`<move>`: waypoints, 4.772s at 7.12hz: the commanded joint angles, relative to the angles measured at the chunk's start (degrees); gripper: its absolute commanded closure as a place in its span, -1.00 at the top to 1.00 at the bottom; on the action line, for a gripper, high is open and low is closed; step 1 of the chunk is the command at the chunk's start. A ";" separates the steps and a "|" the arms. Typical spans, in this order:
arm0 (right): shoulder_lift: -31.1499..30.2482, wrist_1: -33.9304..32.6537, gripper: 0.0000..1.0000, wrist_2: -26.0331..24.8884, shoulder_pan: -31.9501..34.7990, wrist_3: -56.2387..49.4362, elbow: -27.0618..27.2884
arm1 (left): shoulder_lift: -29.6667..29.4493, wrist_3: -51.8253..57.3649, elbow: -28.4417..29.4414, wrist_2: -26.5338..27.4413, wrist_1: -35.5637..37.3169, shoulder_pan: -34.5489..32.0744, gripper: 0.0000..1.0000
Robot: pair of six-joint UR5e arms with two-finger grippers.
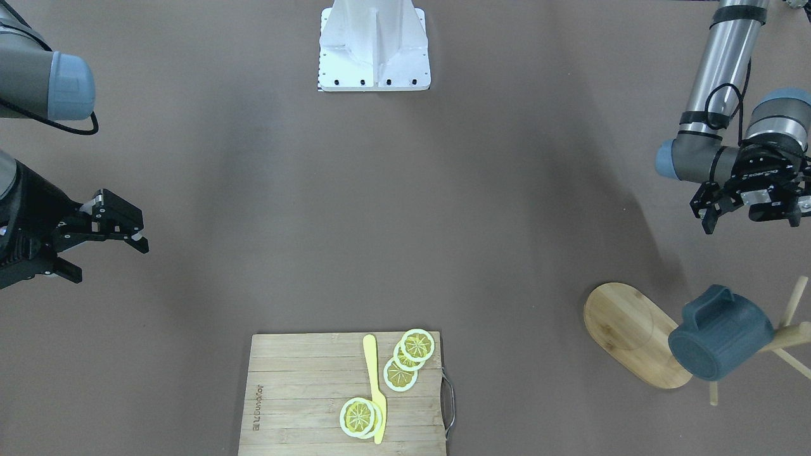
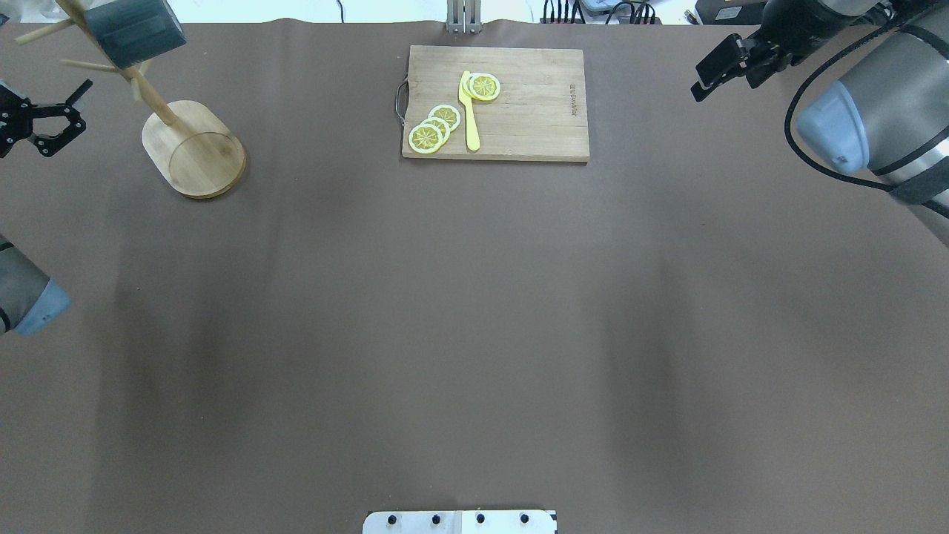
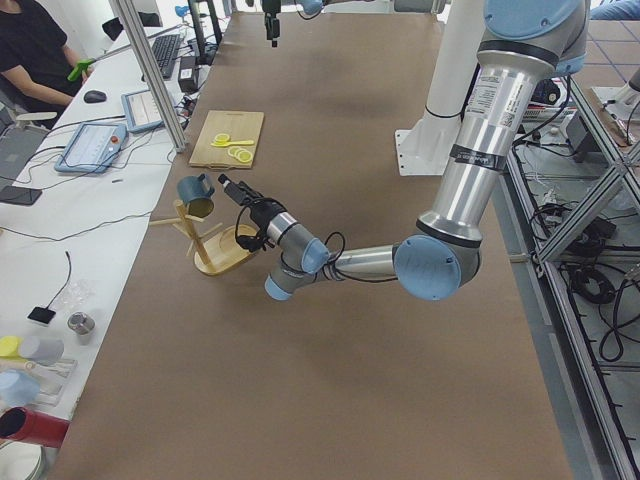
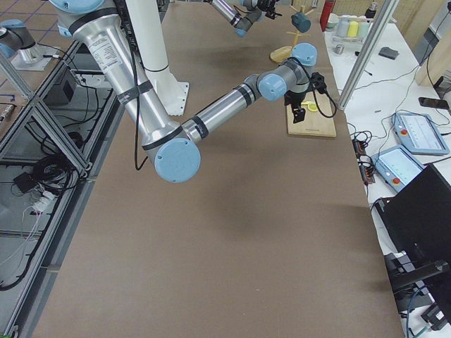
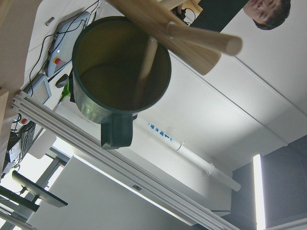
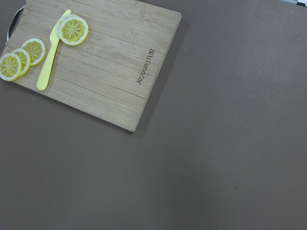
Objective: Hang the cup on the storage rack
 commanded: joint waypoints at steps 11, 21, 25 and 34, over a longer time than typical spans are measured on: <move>-2.53 0.09 1.00 -2.68 -1.31 -0.09 -0.05 | -2.24 34.66 -33.62 -14.24 46.25 -22.70 0.96; -25.72 0.70 1.00 -14.03 14.58 -3.60 -1.72 | 9.18 128.43 -28.63 -29.83 93.58 -49.89 0.96; -30.75 1.67 1.00 -10.07 22.24 -7.91 -1.45 | 5.93 151.52 -20.80 -33.41 115.40 -50.52 0.96; -33.13 1.84 1.00 -2.95 25.94 -8.35 -1.37 | 14.00 151.21 -32.28 -51.54 134.08 -33.74 0.96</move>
